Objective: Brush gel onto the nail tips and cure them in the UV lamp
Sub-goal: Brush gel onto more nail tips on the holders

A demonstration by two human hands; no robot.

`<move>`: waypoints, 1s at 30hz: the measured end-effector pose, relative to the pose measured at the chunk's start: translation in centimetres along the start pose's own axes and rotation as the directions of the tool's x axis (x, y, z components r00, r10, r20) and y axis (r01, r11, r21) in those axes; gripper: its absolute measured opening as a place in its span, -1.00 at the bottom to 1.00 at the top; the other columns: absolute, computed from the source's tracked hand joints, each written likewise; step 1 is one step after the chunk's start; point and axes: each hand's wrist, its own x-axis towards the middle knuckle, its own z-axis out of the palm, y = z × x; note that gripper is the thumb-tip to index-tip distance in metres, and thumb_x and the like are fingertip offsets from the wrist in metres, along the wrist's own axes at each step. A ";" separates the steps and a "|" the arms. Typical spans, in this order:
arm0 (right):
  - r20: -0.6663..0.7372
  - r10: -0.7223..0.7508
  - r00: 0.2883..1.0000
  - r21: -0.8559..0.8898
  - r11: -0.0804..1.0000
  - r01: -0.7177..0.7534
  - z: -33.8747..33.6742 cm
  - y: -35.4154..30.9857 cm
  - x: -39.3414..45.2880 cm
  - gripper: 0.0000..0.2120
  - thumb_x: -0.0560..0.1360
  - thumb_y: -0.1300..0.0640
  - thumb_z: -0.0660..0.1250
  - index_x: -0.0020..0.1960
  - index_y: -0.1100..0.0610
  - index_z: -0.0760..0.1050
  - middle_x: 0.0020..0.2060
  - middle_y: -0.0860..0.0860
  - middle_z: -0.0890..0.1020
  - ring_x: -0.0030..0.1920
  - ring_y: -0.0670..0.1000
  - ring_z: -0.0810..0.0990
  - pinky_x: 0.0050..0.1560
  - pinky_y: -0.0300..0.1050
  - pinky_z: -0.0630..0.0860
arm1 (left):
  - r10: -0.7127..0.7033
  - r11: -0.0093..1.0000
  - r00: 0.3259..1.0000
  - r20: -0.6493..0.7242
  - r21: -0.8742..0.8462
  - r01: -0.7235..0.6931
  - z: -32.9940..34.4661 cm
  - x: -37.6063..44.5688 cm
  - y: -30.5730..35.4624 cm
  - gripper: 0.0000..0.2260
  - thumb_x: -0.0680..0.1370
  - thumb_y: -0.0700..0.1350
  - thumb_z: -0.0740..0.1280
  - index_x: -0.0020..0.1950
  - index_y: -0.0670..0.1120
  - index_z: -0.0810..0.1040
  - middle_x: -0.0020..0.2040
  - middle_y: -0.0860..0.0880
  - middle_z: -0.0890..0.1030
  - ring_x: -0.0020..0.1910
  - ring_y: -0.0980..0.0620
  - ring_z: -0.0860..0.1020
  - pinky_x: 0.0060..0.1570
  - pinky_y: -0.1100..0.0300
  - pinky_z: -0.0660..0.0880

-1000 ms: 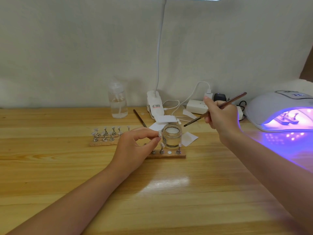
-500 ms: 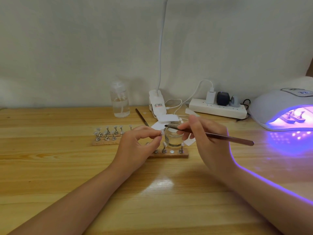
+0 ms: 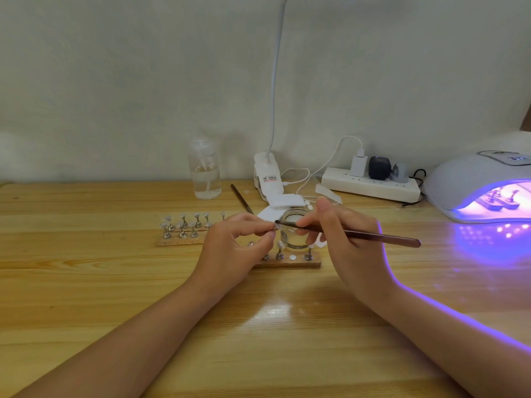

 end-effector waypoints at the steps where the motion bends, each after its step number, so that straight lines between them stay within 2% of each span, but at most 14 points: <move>1: -0.006 0.008 1.000 0.020 1.000 -0.008 0.0 0.0 0.0 -0.71 0.49 0.06 0.19 -0.28 0.09 0.61 -0.44 -0.02 0.64 -0.42 -0.13 0.57 -0.34 -0.39 0.44 | -0.003 1.000 1.000 0.001 0.000 0.003 0.0 0.0 0.0 -0.83 0.41 -0.30 0.41 -0.13 -0.04 0.66 -0.24 0.10 0.60 -0.19 0.29 0.52 -0.09 0.52 0.37; 6: -0.073 0.061 0.996 0.082 0.995 -0.055 0.0 -0.2 0.0 -0.63 0.49 0.02 0.15 -0.38 0.09 0.58 -0.49 0.02 0.62 -0.48 -0.13 0.55 -0.39 -0.33 0.46 | 0.008 1.000 1.000 0.004 -0.001 -0.008 -0.1 -0.1 0.0 -0.81 0.41 -0.30 0.41 -0.15 0.00 0.65 -0.24 0.11 0.60 -0.19 0.30 0.52 -0.10 0.49 0.39; 11: -0.042 0.025 0.999 0.001 1.000 -0.025 0.1 -0.2 0.0 -0.67 0.53 0.03 0.15 -0.28 0.04 0.60 -0.40 -0.06 0.64 -0.42 -0.14 0.53 -0.33 -0.38 0.43 | 0.010 1.000 1.000 0.008 0.000 -0.010 0.0 -0.1 0.1 -0.76 0.41 -0.30 0.41 -0.17 0.07 0.63 -0.26 0.12 0.59 -0.21 0.29 0.52 -0.09 0.48 0.39; 14: -0.019 0.043 0.999 0.010 0.999 -0.043 0.2 -0.2 -0.1 -0.66 0.52 -0.03 0.17 -0.27 0.09 0.62 -0.42 -0.07 0.64 -0.39 -0.19 0.56 -0.31 -0.41 0.42 | 0.008 1.000 1.000 0.013 0.005 -0.008 0.0 -0.1 0.1 -0.76 0.41 -0.29 0.41 -0.17 0.08 0.63 -0.26 0.11 0.59 -0.21 0.30 0.51 -0.08 0.49 0.38; 21: -0.058 0.079 0.995 0.065 0.995 -0.075 -0.1 0.0 0.0 -0.58 0.50 0.02 0.13 -0.42 0.11 0.58 -0.51 0.09 0.59 -0.48 -0.10 0.53 -0.39 -0.30 0.43 | -0.008 1.000 1.000 0.010 -0.013 0.008 0.0 -0.1 0.2 -0.76 0.41 -0.30 0.41 -0.19 0.08 0.63 -0.25 0.12 0.60 -0.20 0.29 0.52 -0.07 0.50 0.39; 27: -0.032 0.031 0.999 0.016 0.999 -0.031 0.2 -0.1 0.1 -0.68 0.51 0.02 0.15 -0.29 0.06 0.60 -0.43 -0.13 0.64 -0.37 -0.22 0.57 -0.27 -0.40 0.44 | -0.008 1.000 1.000 0.022 -0.013 0.009 -0.1 -0.1 0.1 -0.78 0.41 -0.30 0.40 -0.16 0.04 0.64 -0.26 0.12 0.59 -0.22 0.29 0.52 -0.09 0.47 0.40; 30: -0.013 0.048 0.999 0.009 0.999 -0.048 0.2 0.0 -0.1 -0.66 0.50 -0.04 0.17 -0.29 0.07 0.61 -0.43 -0.07 0.64 -0.37 -0.20 0.58 -0.29 -0.37 0.45 | -0.005 1.000 1.000 0.014 -0.012 0.005 0.0 -0.1 0.2 -0.77 0.40 -0.30 0.40 -0.18 0.05 0.64 -0.27 0.12 0.59 -0.24 0.28 0.52 -0.11 0.45 0.40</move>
